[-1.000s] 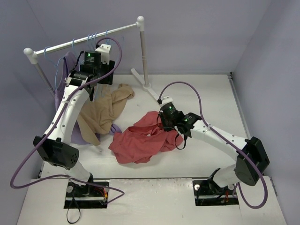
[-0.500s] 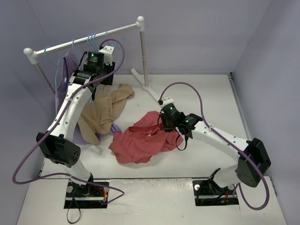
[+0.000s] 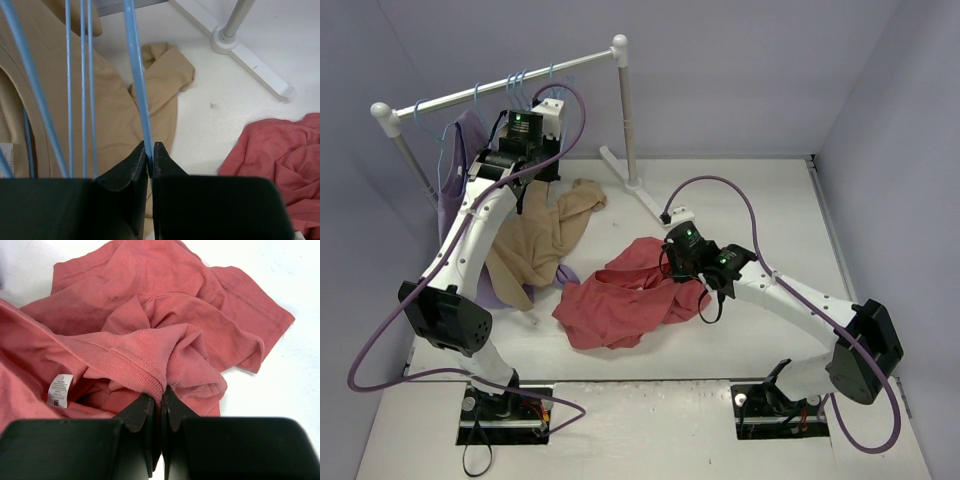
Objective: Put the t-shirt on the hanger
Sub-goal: Pick up the hanger from the clothesline.
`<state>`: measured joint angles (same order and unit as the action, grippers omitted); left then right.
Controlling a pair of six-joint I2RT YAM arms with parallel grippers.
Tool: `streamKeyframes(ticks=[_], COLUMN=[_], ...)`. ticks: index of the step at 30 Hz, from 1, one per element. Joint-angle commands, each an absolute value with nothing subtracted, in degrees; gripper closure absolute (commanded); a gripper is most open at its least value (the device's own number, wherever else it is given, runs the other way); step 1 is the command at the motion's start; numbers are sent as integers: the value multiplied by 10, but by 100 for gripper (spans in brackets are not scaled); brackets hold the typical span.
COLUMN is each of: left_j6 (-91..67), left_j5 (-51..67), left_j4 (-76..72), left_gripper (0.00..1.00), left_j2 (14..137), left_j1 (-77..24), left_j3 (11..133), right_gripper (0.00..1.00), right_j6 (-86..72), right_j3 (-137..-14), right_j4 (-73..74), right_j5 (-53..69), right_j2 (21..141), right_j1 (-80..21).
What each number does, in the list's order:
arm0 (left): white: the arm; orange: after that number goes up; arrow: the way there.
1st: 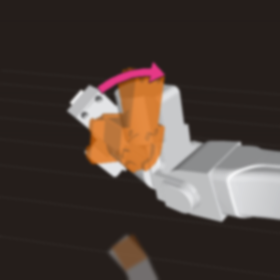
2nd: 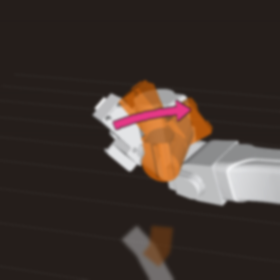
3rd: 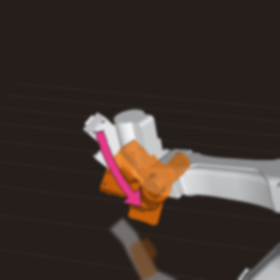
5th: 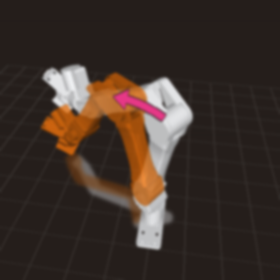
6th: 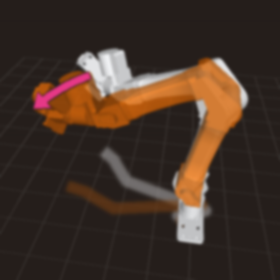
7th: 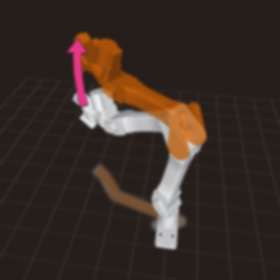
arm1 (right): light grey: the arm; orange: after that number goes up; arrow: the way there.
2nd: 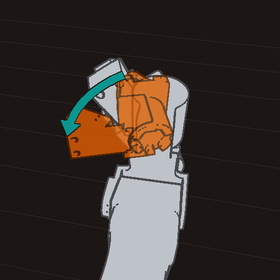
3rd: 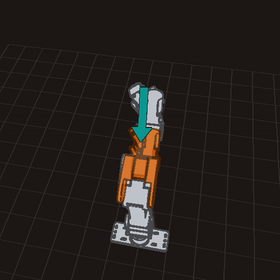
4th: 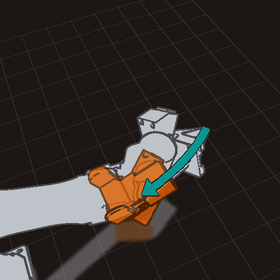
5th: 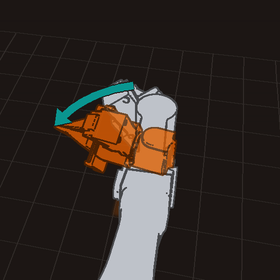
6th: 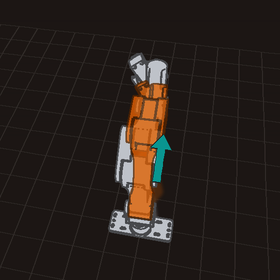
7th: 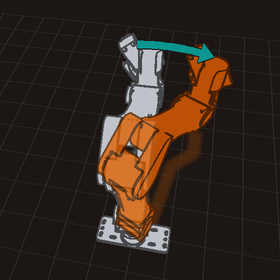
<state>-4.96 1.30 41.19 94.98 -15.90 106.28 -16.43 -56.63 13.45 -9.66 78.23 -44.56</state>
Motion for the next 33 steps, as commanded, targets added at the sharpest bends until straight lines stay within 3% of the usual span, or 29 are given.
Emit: streamKeyframes(ticks=[1, 33], left_j6=[-58, -33], left_j5=[16, 78], left_j4=[393, 279], left_gripper=[100, 100], left_j2=[927, 777], left_j1=[-159, -160], left_j3=[1070, 1038], right_gripper=[100, 100], right_j6=[-169, -174], right_j3=[-560, -543], right_j4=[115, 117], right_j5=[-118, -148], right_j2=[756, 704], right_j1=[-442, -433])
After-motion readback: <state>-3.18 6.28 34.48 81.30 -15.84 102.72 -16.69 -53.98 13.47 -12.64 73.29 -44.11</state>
